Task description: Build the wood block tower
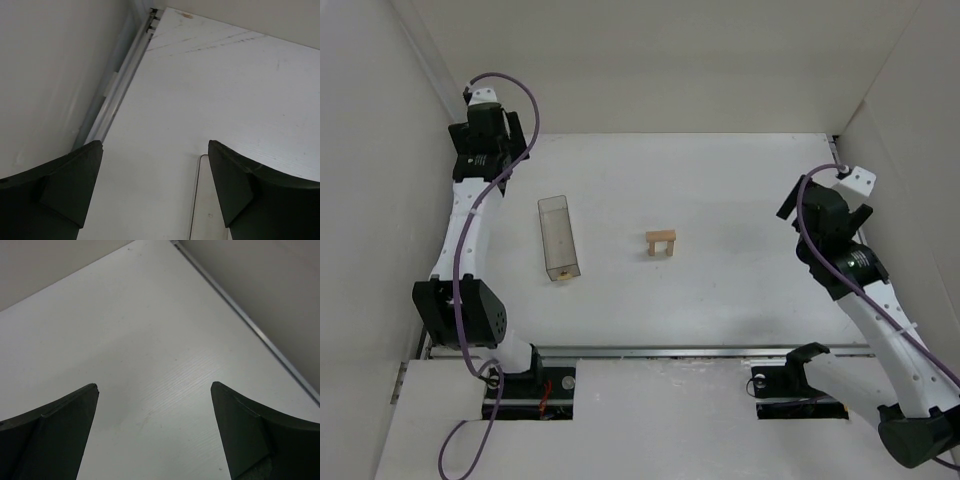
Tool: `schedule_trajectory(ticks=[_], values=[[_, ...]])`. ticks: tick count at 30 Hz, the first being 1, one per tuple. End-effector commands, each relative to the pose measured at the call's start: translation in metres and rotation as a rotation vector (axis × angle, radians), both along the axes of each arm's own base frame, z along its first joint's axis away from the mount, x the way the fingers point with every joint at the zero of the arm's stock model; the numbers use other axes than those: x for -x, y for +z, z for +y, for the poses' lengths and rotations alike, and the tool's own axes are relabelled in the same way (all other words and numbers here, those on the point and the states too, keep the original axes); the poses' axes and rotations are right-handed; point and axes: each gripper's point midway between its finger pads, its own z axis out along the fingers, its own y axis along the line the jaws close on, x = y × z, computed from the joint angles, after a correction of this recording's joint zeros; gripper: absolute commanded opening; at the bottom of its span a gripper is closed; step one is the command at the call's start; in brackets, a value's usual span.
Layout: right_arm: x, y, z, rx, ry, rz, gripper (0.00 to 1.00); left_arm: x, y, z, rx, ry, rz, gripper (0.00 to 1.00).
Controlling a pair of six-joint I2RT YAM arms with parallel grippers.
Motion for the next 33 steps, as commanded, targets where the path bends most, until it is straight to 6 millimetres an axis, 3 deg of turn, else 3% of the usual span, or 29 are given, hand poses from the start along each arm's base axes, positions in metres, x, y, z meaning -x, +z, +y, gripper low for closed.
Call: schedule_trajectory(ticks=[1, 5, 33], values=[[0.010, 0.030, -0.025, 0.024, -0.139, -0.081, 1.00, 0.019, 0.049, 0.024, -0.069, 0.164, -0.147, 0.84], [0.010, 0.030, -0.025, 0.033, -0.136, -0.075, 1.00, 0.026, 0.029, 0.026, -0.079, 0.177, -0.101, 0.84], [0.019, 0.029, -0.035, 0.064, -0.185, -0.064, 1.00, 0.021, 0.027, 0.011, -0.039, 0.091, -0.105, 0.84]])
